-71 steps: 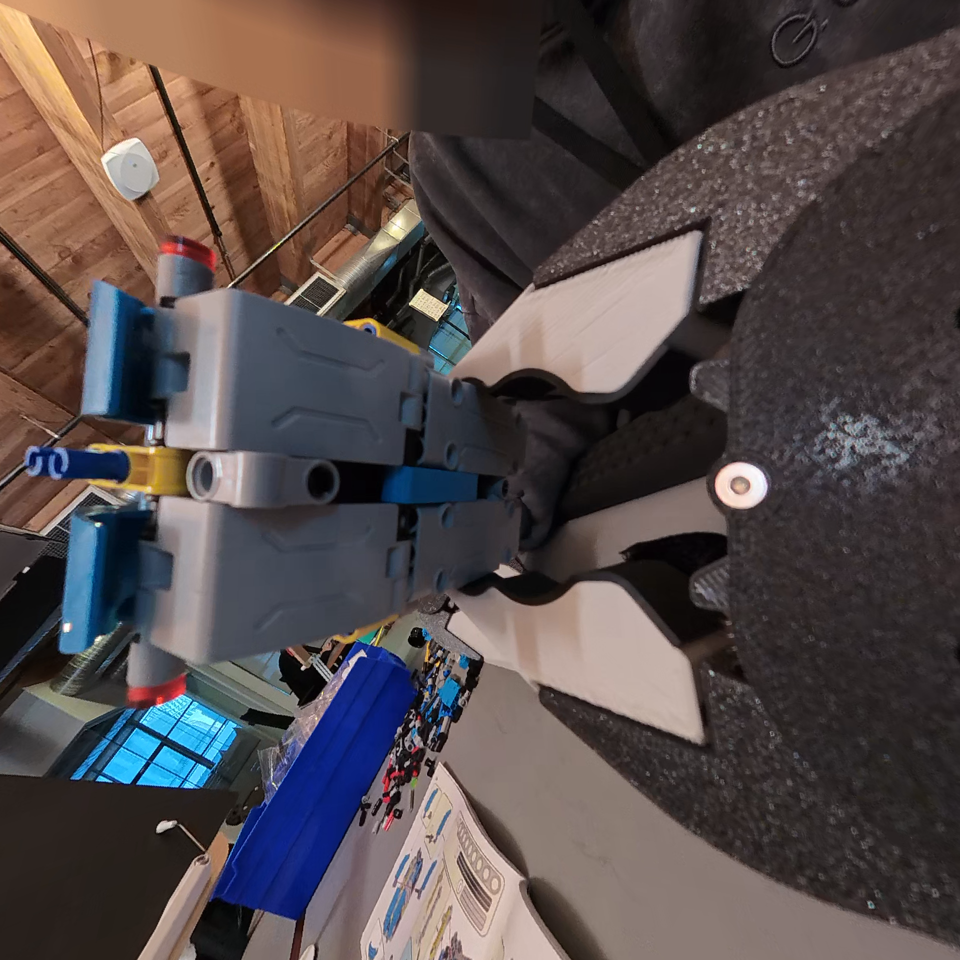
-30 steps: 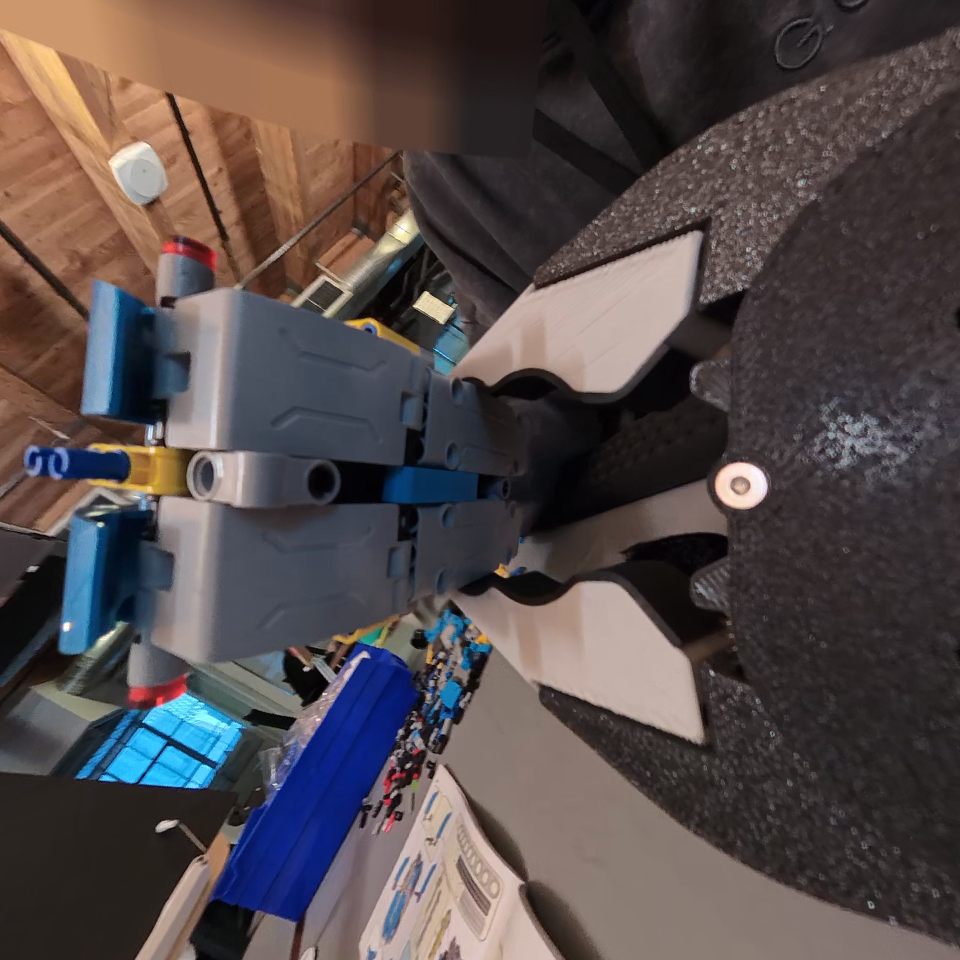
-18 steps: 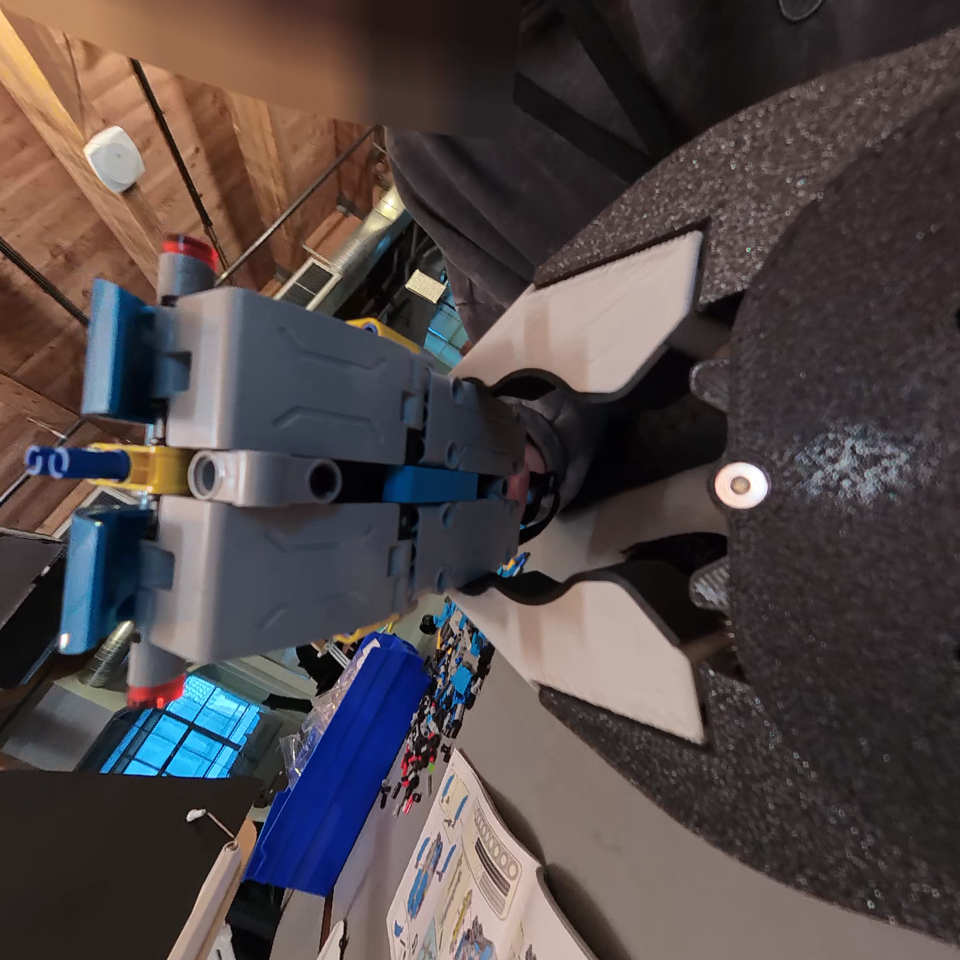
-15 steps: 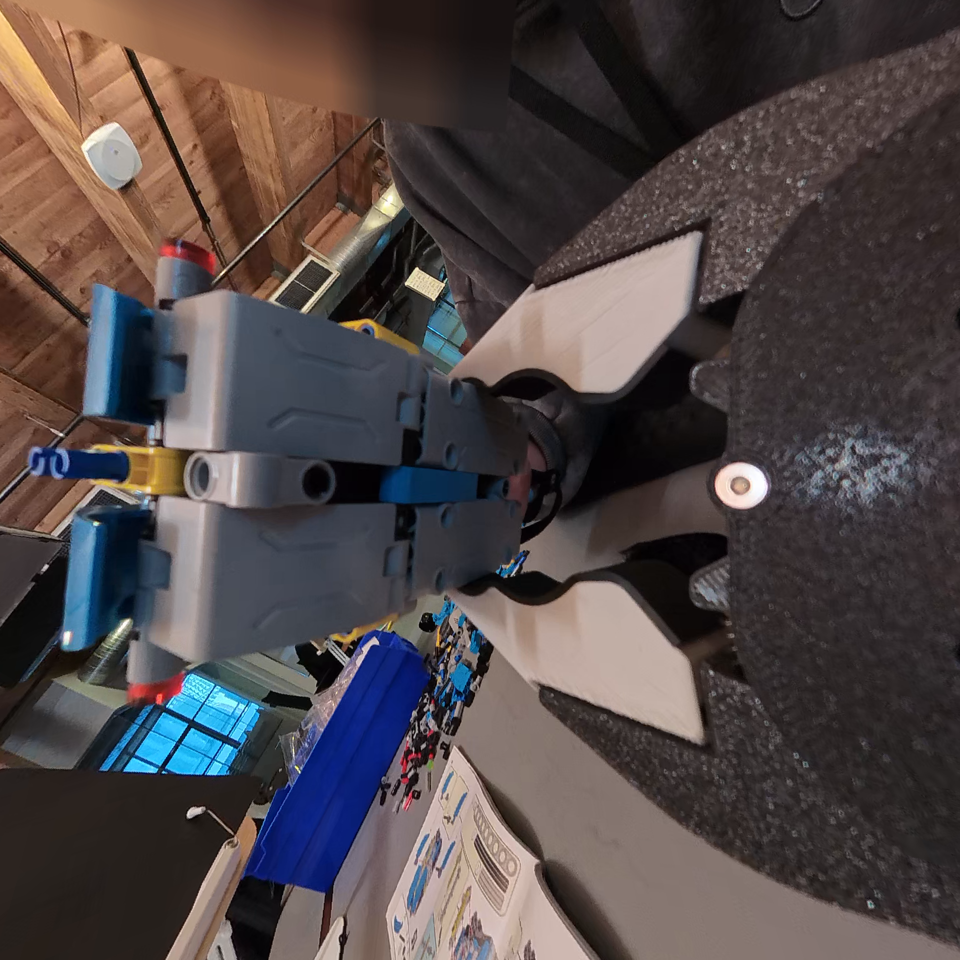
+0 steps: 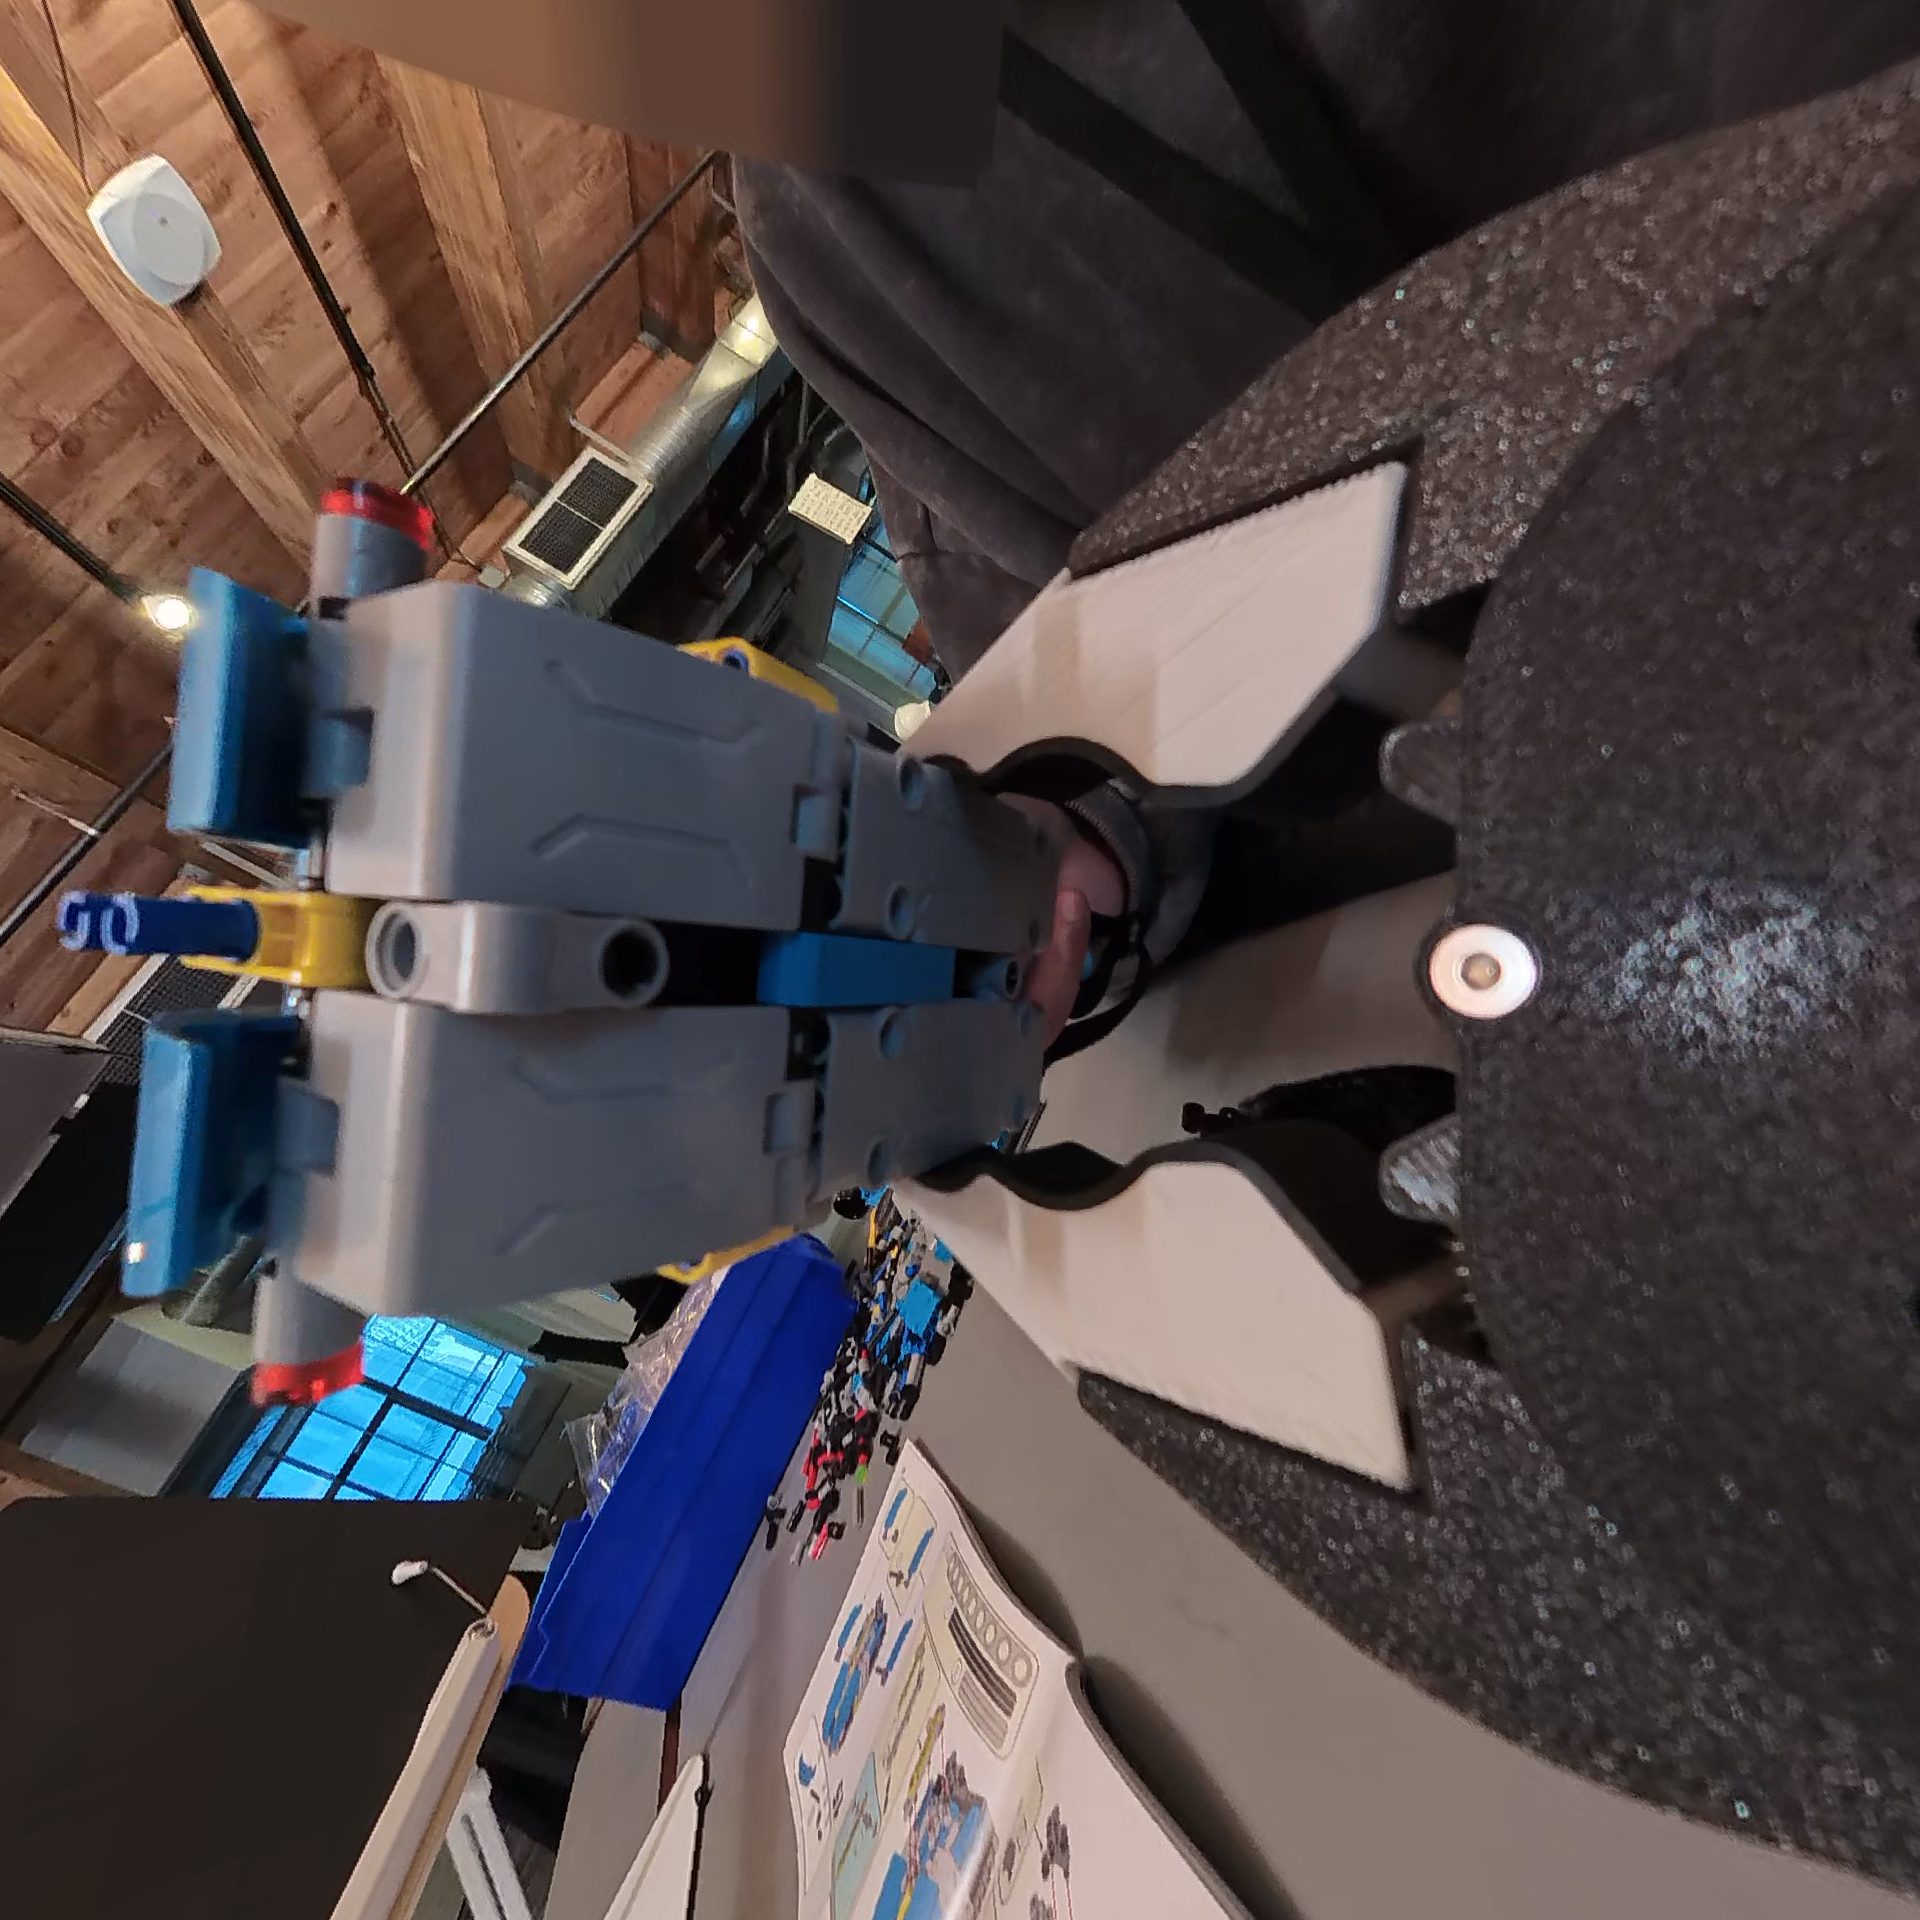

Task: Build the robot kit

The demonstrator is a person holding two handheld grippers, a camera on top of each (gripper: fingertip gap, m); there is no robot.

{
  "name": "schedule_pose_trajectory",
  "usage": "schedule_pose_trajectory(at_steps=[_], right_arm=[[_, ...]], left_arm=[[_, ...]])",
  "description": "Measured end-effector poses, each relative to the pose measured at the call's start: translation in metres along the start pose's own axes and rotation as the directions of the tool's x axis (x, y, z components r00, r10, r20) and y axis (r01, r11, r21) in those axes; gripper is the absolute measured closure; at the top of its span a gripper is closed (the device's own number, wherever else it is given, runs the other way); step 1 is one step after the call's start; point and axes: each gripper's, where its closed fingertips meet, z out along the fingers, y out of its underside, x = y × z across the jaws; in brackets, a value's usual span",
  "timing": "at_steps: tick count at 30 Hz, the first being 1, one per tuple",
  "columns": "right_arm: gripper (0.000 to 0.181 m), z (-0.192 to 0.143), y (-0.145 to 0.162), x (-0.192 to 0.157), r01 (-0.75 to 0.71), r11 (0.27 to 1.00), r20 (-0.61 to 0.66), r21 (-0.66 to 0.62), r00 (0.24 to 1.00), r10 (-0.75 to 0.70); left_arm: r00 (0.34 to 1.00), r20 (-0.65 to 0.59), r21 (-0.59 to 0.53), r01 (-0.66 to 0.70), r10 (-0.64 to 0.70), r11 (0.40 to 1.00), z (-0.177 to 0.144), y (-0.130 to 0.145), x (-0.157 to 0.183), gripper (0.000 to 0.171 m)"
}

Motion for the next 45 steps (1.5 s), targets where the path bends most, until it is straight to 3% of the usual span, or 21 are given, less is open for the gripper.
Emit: schedule_pose_trajectory(at_steps=[18,23,26,31,33,40,45], right_arm=[[0.159,0.0,0.005,0.002,-0.126,0.992,-0.008,-0.003,0.992,0.126],[0.158,0.0,0.009,0.005,-0.167,0.984,0.023,-0.067,0.985,0.169],[0.159,0.0,0.008,0.005,-0.12,0.985,0.015,-0.121,0.992,0.123],[0.159,-0.006,0.015,0.002,-0.017,0.925,0.058,-0.38,0.997,0.042],[0.159,-0.008,0.016,0.002,-0.007,0.904,0.068,-0.427,0.997,0.039],[0.159,-0.004,0.017,0.003,-0.092,0.921,0.085,-0.379,0.987,0.134],[0.16,-0.005,0.019,0.002,-0.111,0.894,0.076,-0.435,0.984,0.159]], left_arm=[[0.997,0.058,0.004,-0.057,0.057,0.998,-0.001,0.0,-0.005,0.105],[0.996,0.069,-0.003,-0.057,0.058,0.998,-0.002,0.001,-0.008,0.105],[0.996,0.069,-0.016,-0.061,0.062,0.998,-0.001,0.003,-0.008,0.105],[0.99,0.079,-0.076,-0.111,0.117,0.991,0.001,0.011,-0.006,0.106],[0.99,0.082,-0.074,-0.107,0.113,0.992,0.002,0.012,-0.007,0.106],[0.992,0.086,-0.057,-0.089,0.093,0.994,0.001,0.011,-0.008,0.106],[0.989,0.091,-0.078,-0.113,0.12,0.99,0.002,0.014,-0.007,0.106]])
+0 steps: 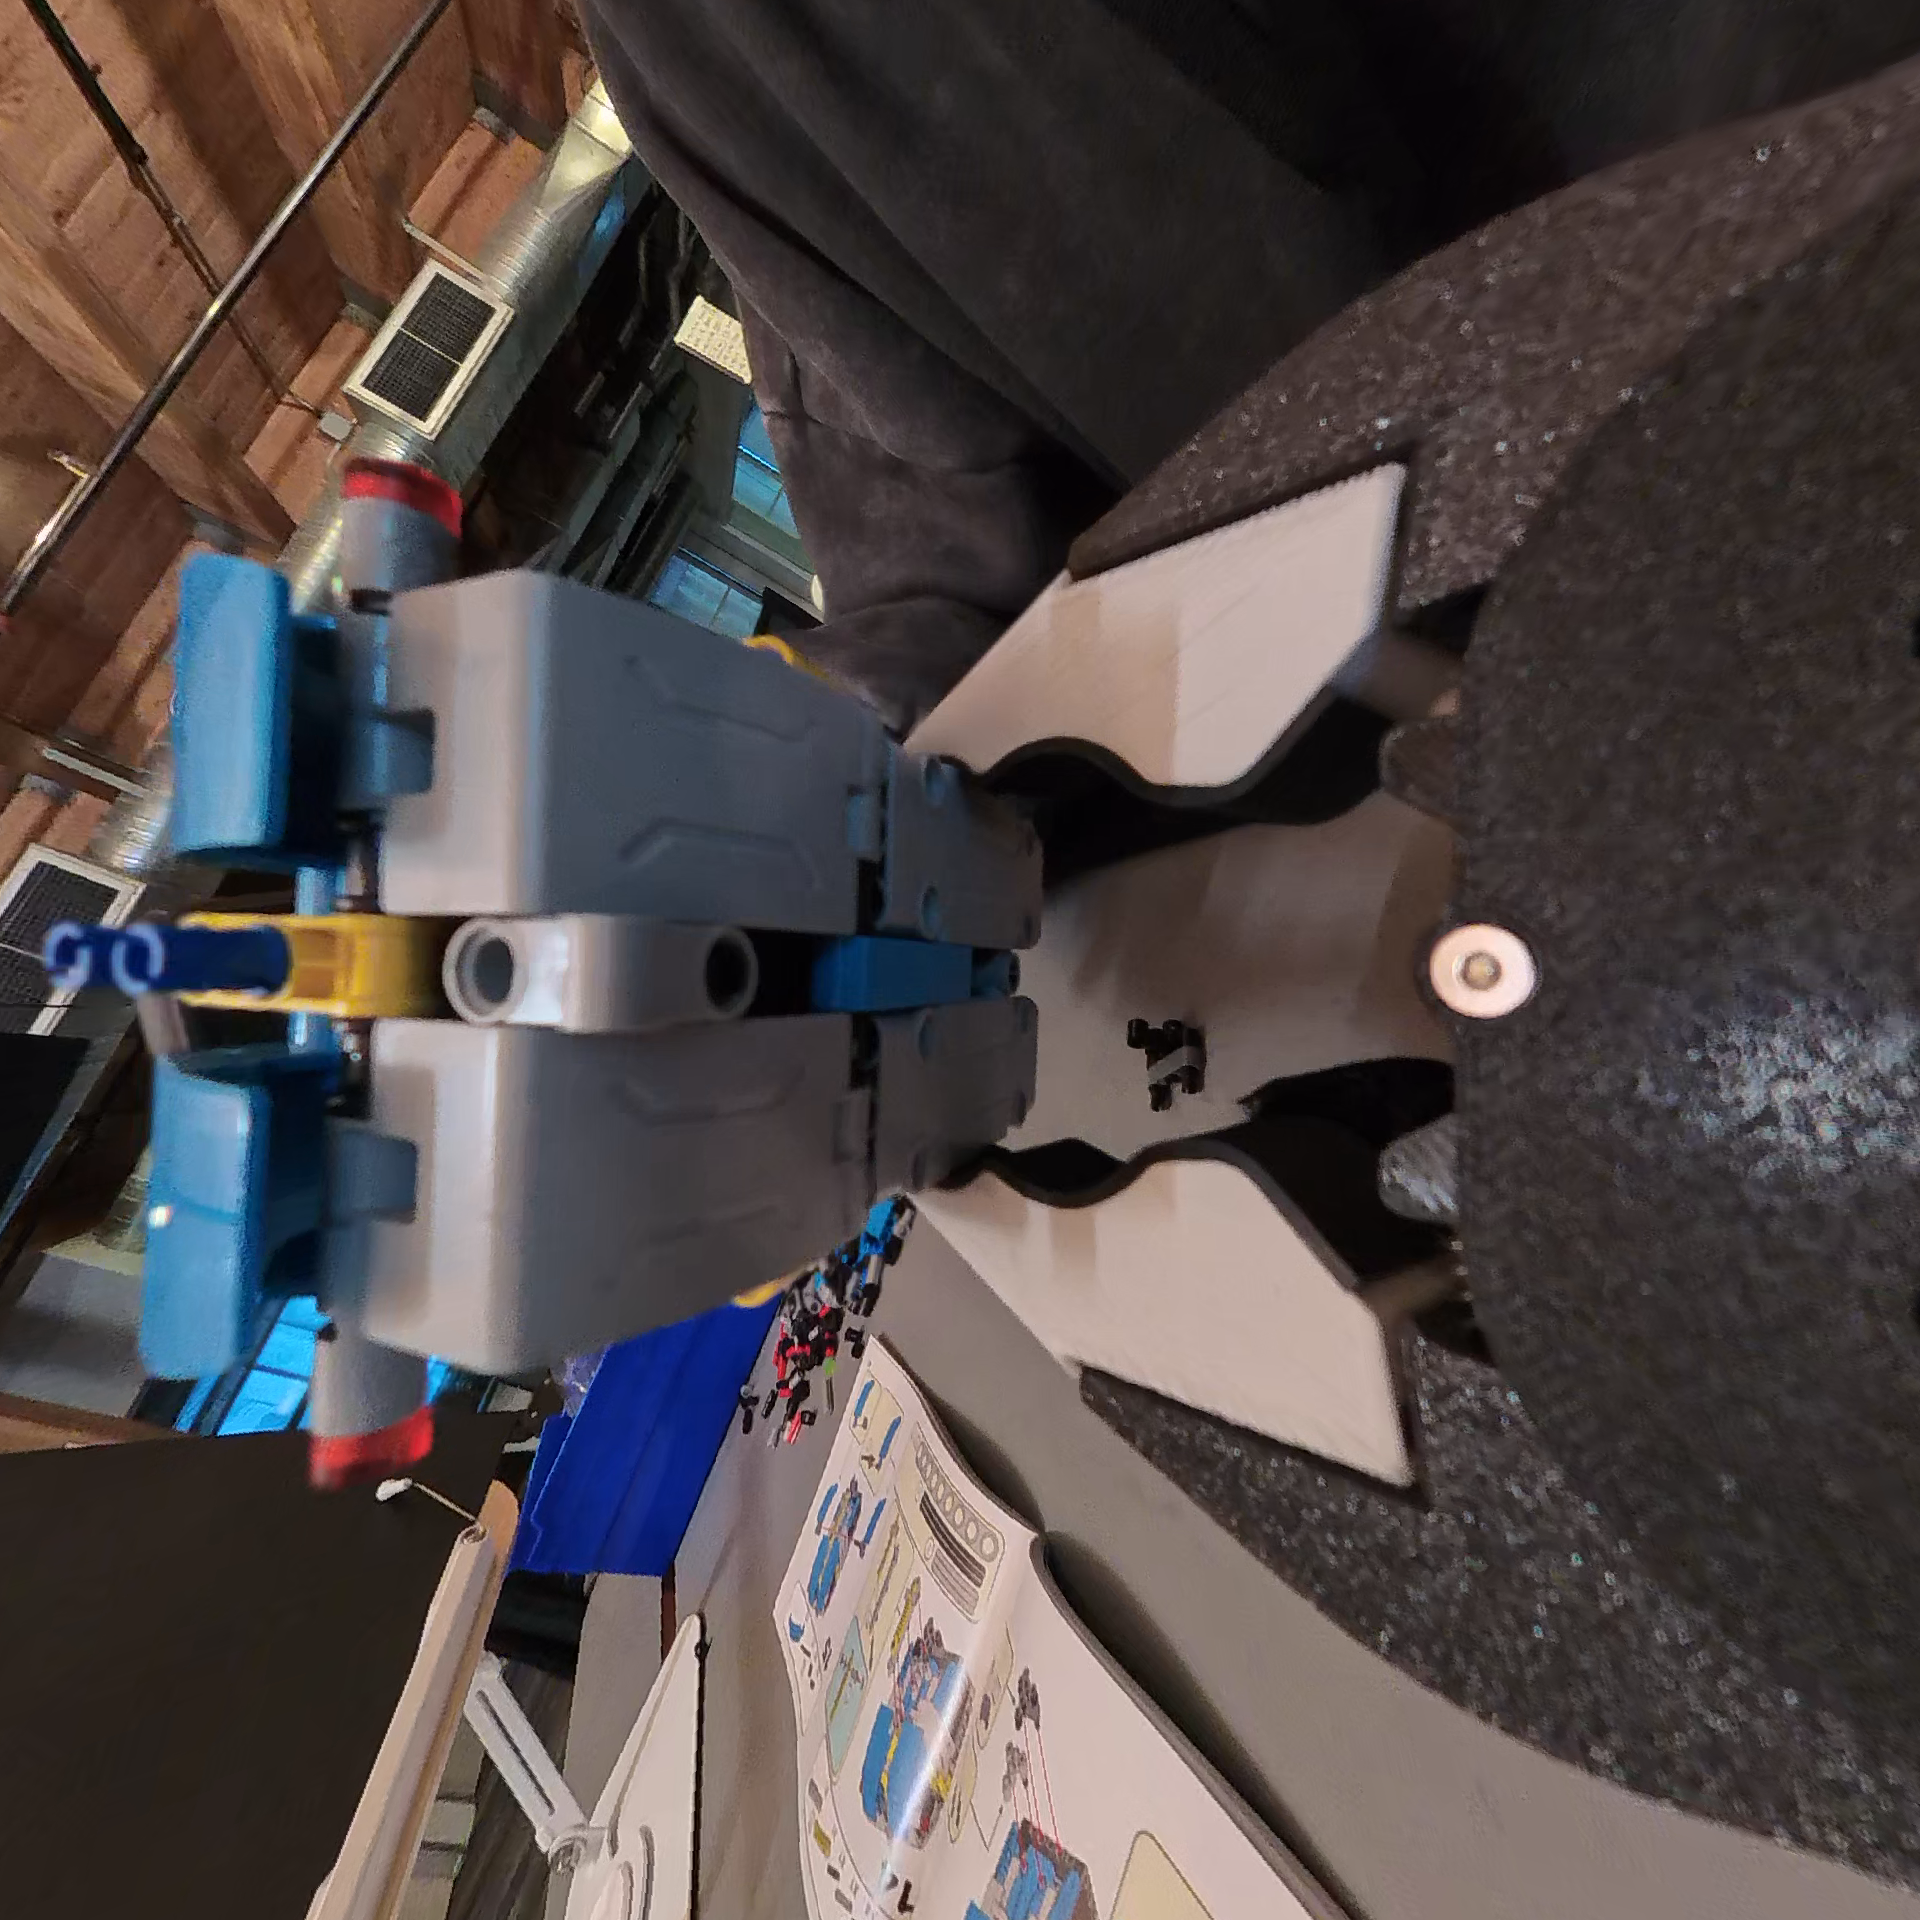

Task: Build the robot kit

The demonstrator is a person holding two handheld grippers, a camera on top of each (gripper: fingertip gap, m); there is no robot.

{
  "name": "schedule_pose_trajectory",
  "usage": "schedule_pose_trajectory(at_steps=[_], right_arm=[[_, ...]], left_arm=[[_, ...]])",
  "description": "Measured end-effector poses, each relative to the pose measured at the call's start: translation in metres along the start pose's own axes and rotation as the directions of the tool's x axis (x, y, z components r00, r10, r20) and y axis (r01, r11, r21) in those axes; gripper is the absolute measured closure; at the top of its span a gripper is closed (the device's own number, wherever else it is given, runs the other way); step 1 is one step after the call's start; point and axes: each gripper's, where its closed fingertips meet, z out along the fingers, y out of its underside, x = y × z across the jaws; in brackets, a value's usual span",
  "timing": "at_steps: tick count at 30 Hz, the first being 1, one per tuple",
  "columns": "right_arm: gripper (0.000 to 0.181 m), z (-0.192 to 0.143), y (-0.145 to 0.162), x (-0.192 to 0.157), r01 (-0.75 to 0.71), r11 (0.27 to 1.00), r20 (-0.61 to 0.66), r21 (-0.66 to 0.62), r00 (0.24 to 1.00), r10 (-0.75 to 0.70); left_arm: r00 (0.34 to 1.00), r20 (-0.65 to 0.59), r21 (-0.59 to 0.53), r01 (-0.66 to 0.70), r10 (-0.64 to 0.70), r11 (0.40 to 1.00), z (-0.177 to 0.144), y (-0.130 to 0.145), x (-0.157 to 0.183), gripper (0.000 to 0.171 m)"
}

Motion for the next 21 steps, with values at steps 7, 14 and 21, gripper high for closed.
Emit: schedule_pose_trajectory(at_steps=[7,14,21], right_arm=[[0.16,-0.001,0.006,0.002,-0.007,0.992,0.009,-0.125,1.0,0.008],[0.158,0.001,-0.015,0.003,0.002,0.992,-0.07,-0.127,0.997,-0.011],[0.149,0.003,-0.024,0.009,0.046,0.98,-0.21,-0.193,0.974,-0.087]], left_arm=[[1.0,0.008,-0.032,-0.013,0.014,0.999,0.002,0.005,-0.001,0.107],[0.994,-0.055,0.077,0.102,-0.098,0.992,-0.001,-0.014,-0.002,0.106],[0.994,-0.054,0.122,0.103,-0.097,0.987,-0.006,-0.021,-0.003,0.105]])
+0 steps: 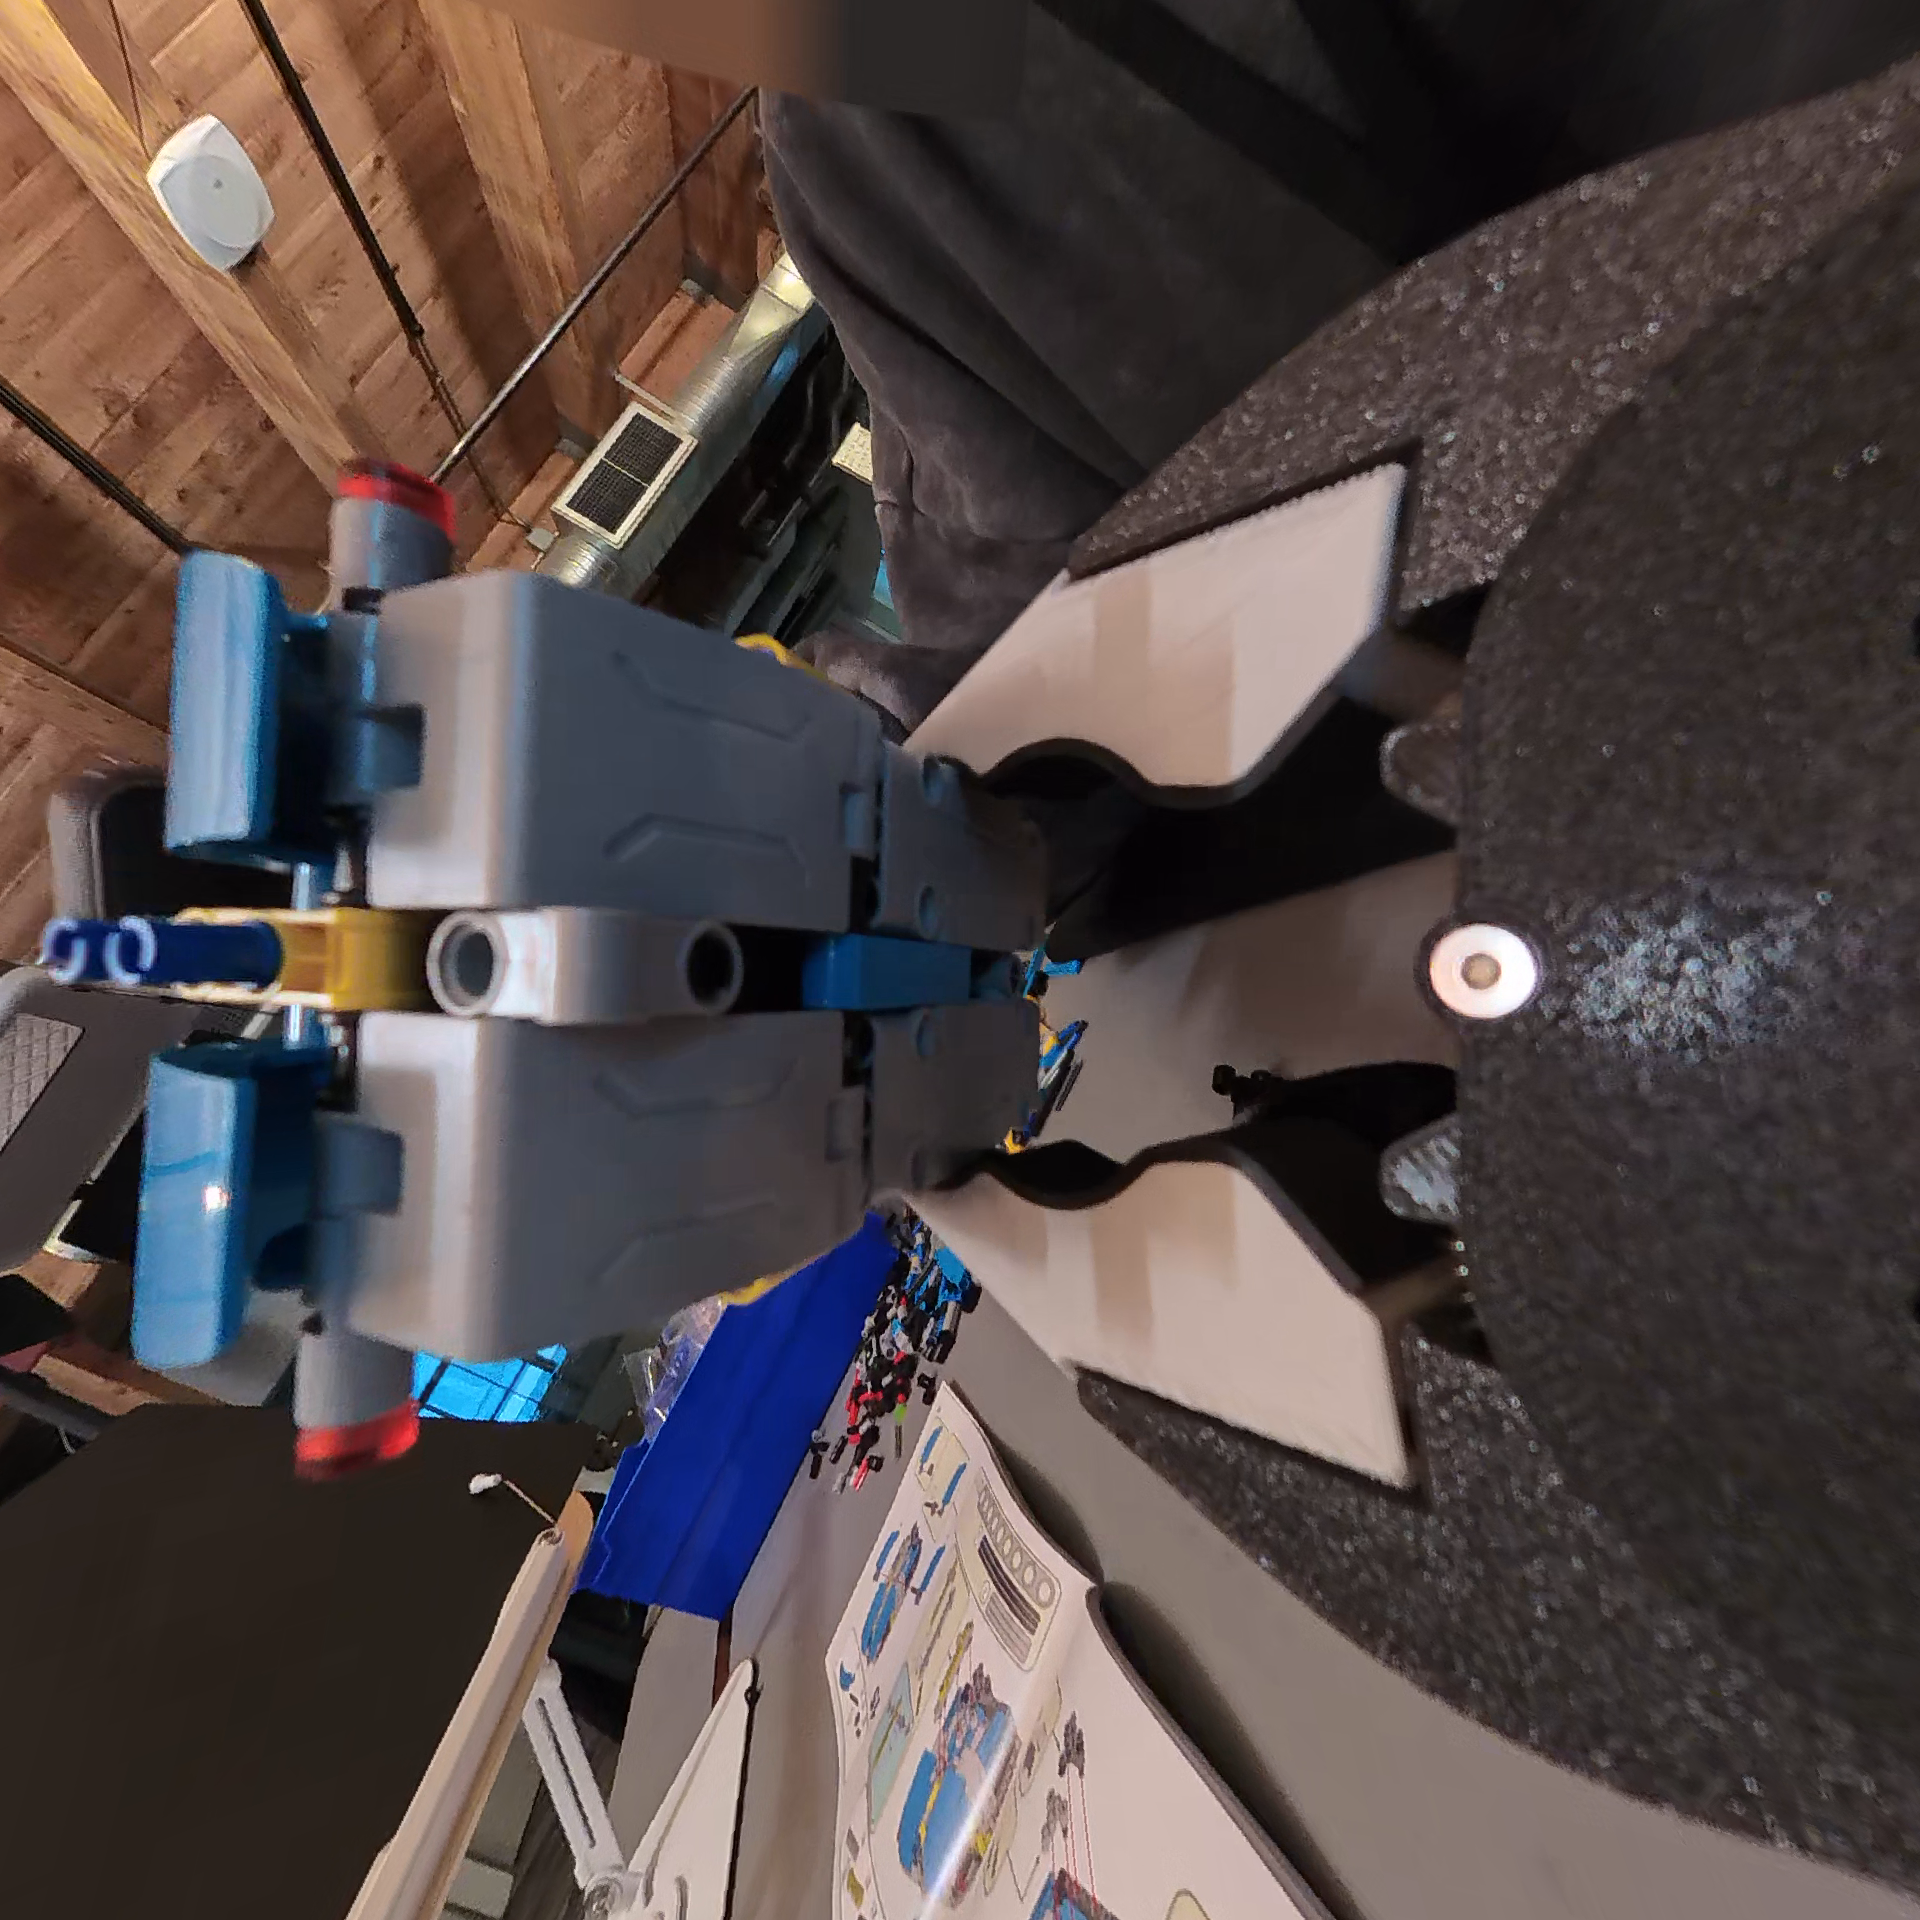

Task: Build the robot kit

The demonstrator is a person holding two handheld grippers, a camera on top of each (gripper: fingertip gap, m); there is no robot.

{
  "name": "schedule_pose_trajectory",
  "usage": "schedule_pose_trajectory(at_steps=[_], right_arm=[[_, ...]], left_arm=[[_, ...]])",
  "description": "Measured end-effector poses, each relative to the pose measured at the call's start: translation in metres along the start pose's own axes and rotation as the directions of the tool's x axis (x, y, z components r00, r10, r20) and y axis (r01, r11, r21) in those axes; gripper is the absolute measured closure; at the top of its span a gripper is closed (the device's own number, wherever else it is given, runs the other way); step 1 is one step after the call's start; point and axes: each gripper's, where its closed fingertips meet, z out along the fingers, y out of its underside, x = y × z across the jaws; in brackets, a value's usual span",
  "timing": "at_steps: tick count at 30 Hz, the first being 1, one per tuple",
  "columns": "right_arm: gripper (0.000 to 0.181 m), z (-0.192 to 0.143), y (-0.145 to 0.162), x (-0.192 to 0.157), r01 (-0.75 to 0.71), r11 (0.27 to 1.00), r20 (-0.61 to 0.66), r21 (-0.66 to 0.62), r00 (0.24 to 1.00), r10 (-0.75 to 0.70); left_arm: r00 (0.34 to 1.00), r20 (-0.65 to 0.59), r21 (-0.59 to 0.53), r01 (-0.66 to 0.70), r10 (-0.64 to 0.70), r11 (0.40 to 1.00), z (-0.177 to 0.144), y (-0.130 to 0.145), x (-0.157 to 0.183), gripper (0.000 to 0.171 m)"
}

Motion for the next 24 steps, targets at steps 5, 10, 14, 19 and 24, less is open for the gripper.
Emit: schedule_pose_trajectory(at_steps=[5,10,14,19,24], right_arm=[[0.172,0.002,0.0,-0.009,0.053,0.998,0.025,-0.022,0.998,-0.053],[0.151,-0.012,-0.006,0.012,0.163,0.985,-0.073,0.06,0.985,-0.158],[0.15,-0.023,0.054,0.053,0.303,0.952,-0.128,-0.051,0.943,-0.307],[0.148,-0.013,0.157,0.058,0.173,0.965,-0.066,-0.198,0.98,-0.19],[0.146,0.001,0.173,0.045,0.221,0.946,-0.163,-0.238,0.951,-0.263]], left_arm=[[1.0,-0.001,-0.007,0.028,-0.028,1.0,-0.001,0.001,-0.002,0.106],[0.999,0.02,-0.021,0.026,-0.025,0.999,-0.005,-0.002,-0.008,0.105],[0.996,0.086,-0.032,0.001,0.002,0.999,-0.014,-0.009,-0.018,0.106],[0.993,0.117,-0.054,-0.006,0.012,0.999,-0.014,-0.006,-0.025,0.105],[0.994,0.111,-0.095,-0.008,0.019,0.995,-0.009,0.004,-0.026,0.106]])
